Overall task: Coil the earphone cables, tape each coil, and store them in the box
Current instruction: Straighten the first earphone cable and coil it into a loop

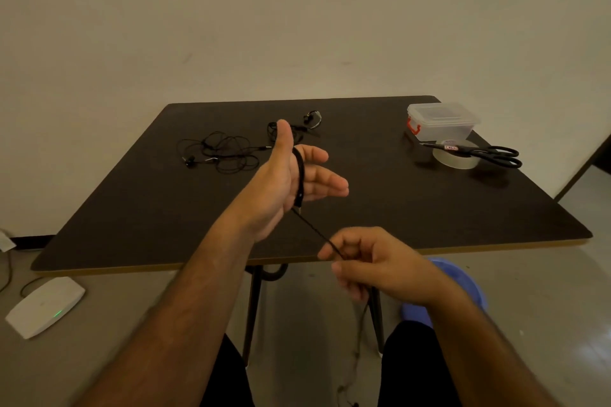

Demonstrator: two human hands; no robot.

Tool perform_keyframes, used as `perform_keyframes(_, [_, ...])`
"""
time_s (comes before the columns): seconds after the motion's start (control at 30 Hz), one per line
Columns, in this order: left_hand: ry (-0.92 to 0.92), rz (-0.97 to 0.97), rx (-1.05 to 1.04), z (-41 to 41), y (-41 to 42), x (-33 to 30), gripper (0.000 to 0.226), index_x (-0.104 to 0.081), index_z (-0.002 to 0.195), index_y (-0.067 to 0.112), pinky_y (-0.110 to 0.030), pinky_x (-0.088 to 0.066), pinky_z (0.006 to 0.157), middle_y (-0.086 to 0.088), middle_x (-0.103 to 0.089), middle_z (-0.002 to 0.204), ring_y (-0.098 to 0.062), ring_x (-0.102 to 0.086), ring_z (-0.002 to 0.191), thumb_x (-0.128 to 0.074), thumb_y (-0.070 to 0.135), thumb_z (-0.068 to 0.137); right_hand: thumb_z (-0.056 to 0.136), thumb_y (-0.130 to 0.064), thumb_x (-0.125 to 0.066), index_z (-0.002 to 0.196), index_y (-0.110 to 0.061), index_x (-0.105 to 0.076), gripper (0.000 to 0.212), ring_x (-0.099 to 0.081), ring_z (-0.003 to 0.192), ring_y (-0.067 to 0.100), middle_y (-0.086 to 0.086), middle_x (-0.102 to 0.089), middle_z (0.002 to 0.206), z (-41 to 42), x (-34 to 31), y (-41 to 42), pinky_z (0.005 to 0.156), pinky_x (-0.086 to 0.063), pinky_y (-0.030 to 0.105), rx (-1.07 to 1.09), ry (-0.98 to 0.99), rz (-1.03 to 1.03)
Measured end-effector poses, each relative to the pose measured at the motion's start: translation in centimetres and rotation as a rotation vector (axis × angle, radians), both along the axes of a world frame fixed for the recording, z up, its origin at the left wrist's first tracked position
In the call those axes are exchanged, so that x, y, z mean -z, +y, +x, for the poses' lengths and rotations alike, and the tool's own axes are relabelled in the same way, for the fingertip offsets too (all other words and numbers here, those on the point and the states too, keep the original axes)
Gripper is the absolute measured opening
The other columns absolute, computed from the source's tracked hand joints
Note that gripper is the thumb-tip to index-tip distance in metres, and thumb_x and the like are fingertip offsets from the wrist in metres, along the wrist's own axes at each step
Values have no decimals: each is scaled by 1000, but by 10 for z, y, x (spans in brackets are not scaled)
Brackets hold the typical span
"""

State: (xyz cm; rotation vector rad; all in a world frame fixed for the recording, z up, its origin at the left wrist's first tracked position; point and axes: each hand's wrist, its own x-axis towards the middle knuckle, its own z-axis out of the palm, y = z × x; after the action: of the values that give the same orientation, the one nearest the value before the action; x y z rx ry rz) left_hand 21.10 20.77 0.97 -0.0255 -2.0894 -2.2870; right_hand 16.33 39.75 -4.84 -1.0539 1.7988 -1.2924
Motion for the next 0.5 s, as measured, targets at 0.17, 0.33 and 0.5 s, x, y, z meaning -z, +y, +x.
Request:
perform_keyframes(0.17, [-147, -243, 69, 4, 9, 12, 90, -55, 114, 16, -38, -49, 94, -9, -75, 98, -19, -70, 95, -9, 81, 72, 93, -18, -62, 95, -34, -64, 16, -62, 66, 2, -7, -66, 78, 0, -40, 2, 65, -52, 22, 164, 433, 85])
perform_keyframes(0.33, [-191, -254, 250, 12, 23, 17, 96, -58, 117, 6, -30, -54, 74, -14, -66, 85, -23, -67, 75, -3, 76, 79, 88, -13, -68, 93, -26, -68, 14, -67, 81, 0, -12, -68, 84, -11, -57, -2, 76, -55, 20, 267, 648, -72])
perform_keyframes(0.5, [-184, -138, 341, 18, 32, 16, 80, -52, 90, 17, -25, -41, 54, -8, -58, 71, -15, -51, 58, -3, 79, 75, 88, 2, -65, 101, -7, -67, 16, -70, 73, 15, 6, -70, 87, -27, -65, -5, 73, -58, 28, 154, 428, -215])
